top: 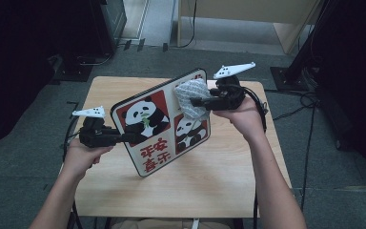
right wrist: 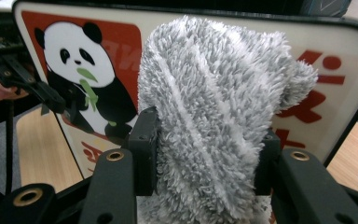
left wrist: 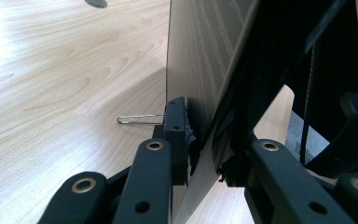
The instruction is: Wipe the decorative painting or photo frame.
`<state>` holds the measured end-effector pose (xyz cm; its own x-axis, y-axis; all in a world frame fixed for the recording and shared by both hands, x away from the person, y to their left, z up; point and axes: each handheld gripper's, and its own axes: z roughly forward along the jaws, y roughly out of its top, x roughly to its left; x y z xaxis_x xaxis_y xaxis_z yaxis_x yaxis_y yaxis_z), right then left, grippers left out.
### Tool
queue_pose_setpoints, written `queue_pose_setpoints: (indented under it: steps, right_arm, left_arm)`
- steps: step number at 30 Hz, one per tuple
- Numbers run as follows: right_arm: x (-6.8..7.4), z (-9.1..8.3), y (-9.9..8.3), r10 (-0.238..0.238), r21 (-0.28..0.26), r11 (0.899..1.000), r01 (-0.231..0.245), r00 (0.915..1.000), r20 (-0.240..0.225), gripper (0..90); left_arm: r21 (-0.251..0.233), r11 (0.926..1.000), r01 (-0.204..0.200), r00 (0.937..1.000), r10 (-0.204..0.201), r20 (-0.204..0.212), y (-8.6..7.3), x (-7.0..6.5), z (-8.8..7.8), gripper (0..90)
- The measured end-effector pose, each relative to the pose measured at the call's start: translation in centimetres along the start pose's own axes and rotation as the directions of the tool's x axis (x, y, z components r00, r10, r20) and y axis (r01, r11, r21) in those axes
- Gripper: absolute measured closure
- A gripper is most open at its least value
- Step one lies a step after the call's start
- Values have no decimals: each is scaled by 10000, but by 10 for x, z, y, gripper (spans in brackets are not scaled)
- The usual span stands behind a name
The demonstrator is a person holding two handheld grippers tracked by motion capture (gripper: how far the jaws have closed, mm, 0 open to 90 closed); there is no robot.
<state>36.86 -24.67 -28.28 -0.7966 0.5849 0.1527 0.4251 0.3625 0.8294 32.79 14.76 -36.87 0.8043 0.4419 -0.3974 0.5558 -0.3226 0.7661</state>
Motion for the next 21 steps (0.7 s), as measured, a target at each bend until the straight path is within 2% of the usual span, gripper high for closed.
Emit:
queue_pose_setpoints:
  steps: [10, 21]
  right_arm:
    - [-4, 5, -16, 214, -191, 9996, -218, 9996, -182, 567]
    - [-6, 10, -29, 352, 89, 9993, -350, 9992, -211, 566]
  left_arm:
    - [38, 10000, -28, 10000, 28, 16, 0, 0, 0, 764]
    - [45, 10000, -42, 10000, 42, 18, 0, 0, 0, 764]
